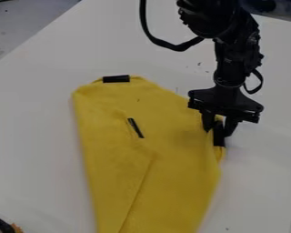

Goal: Fold the clothes from the right side and pack it into the center

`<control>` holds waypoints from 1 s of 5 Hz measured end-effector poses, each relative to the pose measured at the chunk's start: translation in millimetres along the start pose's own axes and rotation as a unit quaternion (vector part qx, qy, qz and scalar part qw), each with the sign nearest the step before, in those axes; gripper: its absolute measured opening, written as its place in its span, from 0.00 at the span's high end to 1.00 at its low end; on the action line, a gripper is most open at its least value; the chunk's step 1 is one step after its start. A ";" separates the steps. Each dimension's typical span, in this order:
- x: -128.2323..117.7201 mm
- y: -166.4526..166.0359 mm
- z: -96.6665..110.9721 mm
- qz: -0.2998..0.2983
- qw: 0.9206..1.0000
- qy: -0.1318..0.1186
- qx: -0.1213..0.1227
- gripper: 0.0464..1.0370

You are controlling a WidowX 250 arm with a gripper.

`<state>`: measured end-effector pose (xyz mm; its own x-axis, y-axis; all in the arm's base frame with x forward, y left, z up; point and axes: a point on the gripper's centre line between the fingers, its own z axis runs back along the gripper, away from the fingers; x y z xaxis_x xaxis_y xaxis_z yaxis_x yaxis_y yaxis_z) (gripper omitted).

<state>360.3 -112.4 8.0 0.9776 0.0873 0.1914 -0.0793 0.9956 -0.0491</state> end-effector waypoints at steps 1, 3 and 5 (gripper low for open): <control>2.4 3.1 4.4 -0.009 1.000 0.008 0.017 0.86; 6.7 22.8 55.8 0.020 0.999 0.000 0.049 0.97; -38.8 119.8 66.7 0.149 0.988 -0.025 0.026 0.97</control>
<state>299.9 5.7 60.0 0.8991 0.3764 0.2234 -0.3725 0.9260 -0.0609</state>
